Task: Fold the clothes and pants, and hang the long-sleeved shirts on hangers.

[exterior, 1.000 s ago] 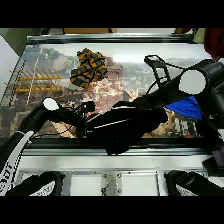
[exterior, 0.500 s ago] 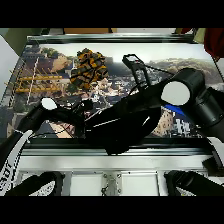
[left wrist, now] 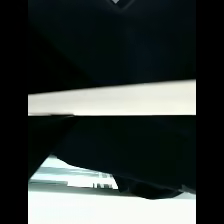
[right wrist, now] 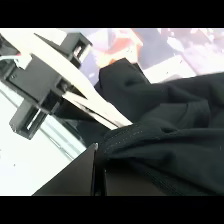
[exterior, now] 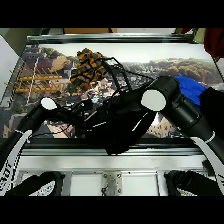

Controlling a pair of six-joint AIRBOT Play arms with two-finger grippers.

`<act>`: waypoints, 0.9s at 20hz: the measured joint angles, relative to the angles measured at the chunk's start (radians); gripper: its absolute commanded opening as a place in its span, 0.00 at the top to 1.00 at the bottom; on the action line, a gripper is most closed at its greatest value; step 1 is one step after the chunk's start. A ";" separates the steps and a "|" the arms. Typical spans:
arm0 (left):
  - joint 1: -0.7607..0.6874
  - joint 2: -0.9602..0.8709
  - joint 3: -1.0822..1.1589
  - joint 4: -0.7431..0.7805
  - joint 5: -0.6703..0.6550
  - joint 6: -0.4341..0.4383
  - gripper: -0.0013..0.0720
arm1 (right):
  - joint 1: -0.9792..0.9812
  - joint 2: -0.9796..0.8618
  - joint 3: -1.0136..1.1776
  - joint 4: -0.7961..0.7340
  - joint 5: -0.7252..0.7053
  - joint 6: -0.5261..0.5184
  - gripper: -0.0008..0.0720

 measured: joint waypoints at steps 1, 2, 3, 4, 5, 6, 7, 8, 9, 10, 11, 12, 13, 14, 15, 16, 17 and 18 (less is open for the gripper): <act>0.000 0.000 0.000 0.000 -0.002 0.000 0.96 | 0.002 -0.004 0.000 0.003 -0.010 -0.003 0.96; 0.000 0.000 0.000 0.000 -0.006 -0.003 0.96 | 0.003 -0.008 0.000 0.009 -0.016 -0.003 0.96; 0.000 0.000 0.000 0.000 -0.008 -0.003 0.96 | 0.004 -0.010 0.000 0.010 -0.022 -0.003 0.96; 0.000 0.000 0.000 0.000 -0.010 -0.003 0.96 | 0.005 -0.011 0.000 0.011 -0.026 -0.003 0.94; 0.000 0.000 0.000 0.000 -0.014 -0.003 0.96 | 0.005 -0.013 0.000 0.014 -0.026 -0.004 0.94; 0.000 0.000 0.000 0.000 -0.017 -0.002 0.96 | 0.005 -0.014 0.000 0.016 -0.029 -0.005 0.94; 0.000 0.000 0.000 0.000 -0.020 -0.003 0.96 | 0.005 -0.014 0.000 0.018 -0.030 -0.006 0.93; 0.000 0.000 0.000 0.000 -0.023 -0.003 0.96 | 0.005 -0.014 0.000 0.023 -0.029 -0.007 0.74; 0.000 0.000 0.000 0.000 -0.023 -0.002 0.96 | 0.005 -0.014 0.000 0.030 -0.029 -0.006 0.33; 0.000 0.000 0.000 0.000 -0.024 -0.002 0.96 | 0.005 -0.013 0.000 0.036 -0.023 -0.007 0.09; 0.000 0.000 0.000 0.000 -0.027 -0.003 0.96 | 0.005 -0.011 0.000 0.040 -0.013 -0.007 0.10; 0.000 0.000 0.000 0.000 -0.029 -0.003 0.96 | 0.005 -0.008 0.000 0.040 -0.003 -0.007 0.10; 0.000 0.000 0.000 0.000 -0.032 -0.002 0.96 | 0.003 -0.002 0.000 0.043 0.003 -0.007 0.10; 0.000 0.000 0.000 0.000 -0.034 -0.002 0.96 | 0.000 0.006 0.000 0.043 0.016 -0.007 0.10; 0.000 0.000 0.000 0.000 -0.036 -0.002 0.96 | -0.004 0.014 0.000 0.043 0.028 -0.007 0.10; 0.000 0.000 0.000 0.000 -0.037 -0.002 0.96 | -0.012 0.027 0.000 0.043 0.046 -0.008 0.10; 0.000 0.000 0.000 0.000 -0.038 -0.001 0.96 | -0.022 0.040 0.000 0.043 0.064 -0.008 0.10; 0.000 0.000 0.000 0.000 -0.038 0.000 0.96 | -0.034 0.053 0.000 0.043 0.082 -0.008 0.10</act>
